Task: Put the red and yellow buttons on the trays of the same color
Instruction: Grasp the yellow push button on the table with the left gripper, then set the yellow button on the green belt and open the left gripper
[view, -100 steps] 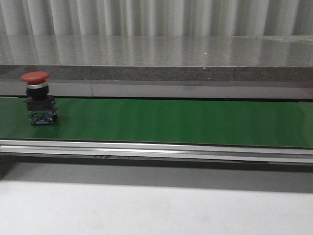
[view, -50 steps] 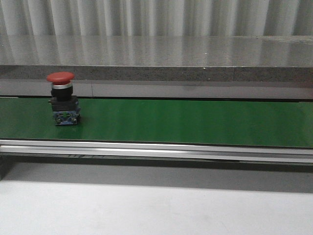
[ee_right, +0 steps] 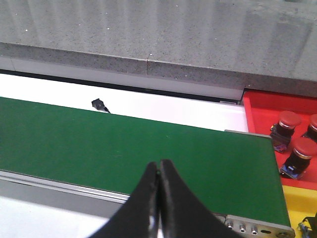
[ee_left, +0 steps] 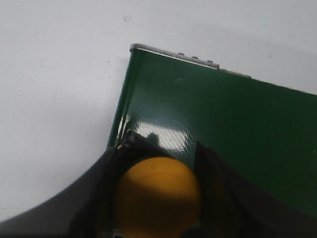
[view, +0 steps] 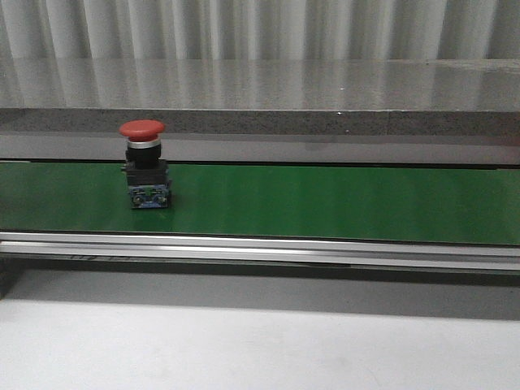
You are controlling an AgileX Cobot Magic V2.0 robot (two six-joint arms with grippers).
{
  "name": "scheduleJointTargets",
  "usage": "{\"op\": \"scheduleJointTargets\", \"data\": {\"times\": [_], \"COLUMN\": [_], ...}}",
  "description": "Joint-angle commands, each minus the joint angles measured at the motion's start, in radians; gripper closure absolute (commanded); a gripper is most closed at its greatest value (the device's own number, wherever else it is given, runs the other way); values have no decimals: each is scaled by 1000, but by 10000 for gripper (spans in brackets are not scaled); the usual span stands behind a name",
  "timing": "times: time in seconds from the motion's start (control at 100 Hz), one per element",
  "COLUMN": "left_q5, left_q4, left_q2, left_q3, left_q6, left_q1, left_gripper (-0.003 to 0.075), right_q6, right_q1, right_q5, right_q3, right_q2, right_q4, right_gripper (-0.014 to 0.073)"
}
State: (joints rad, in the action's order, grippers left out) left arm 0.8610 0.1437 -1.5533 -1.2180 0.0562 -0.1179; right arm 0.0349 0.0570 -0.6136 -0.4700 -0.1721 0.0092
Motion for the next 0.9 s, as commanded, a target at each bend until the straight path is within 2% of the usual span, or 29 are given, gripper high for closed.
{"op": "scheduleJointTargets", "data": {"times": [0.0, 0.14, 0.21, 0.33, 0.45, 0.52, 0.64, 0.72, 0.82, 0.89], "left_q5": [-73, -109, -107, -92, -99, -108, -135, -180, -268, -333], "left_q4": [22, 45, 45, 47, 64, 79, 116, 114, 107, 105], "left_q2": [39, 38, 34, 19, 19, 25, 54, 99, 188, 258], "left_q3": [14, 46, 46, 46, 46, 46, 46, 57, 109, 166], "left_q6": [2, 2, 16, 27, 28, 55, 120, 160, 189, 208], "left_q1": [17, 17, 17, 17, 17, 17, 19, 38, 69, 95], "left_gripper": [619, 612, 580, 429, 224, 176, 182, 227, 360, 504], "right_q6": [9, 9, 9, 9, 9, 9, 9, 9, 9, 9], "right_q1": [1, 1, 1, 1, 1, 1, 1, 1, 1, 1], "right_q5": [71, 71, 71, 71, 71, 71, 71, 71, 71, 71], "right_q3": [-25, -25, -25, -25, -25, -25, -25, -25, -25, -25], "right_q2": [-9, -9, -9, -9, -9, -9, -9, -9, -9, -9], "right_q4": [-9, -9, -9, -9, -9, -9, -9, -9, -9, -9], "right_gripper": [652, 652, 652, 652, 652, 652, 652, 652, 652, 652]}}
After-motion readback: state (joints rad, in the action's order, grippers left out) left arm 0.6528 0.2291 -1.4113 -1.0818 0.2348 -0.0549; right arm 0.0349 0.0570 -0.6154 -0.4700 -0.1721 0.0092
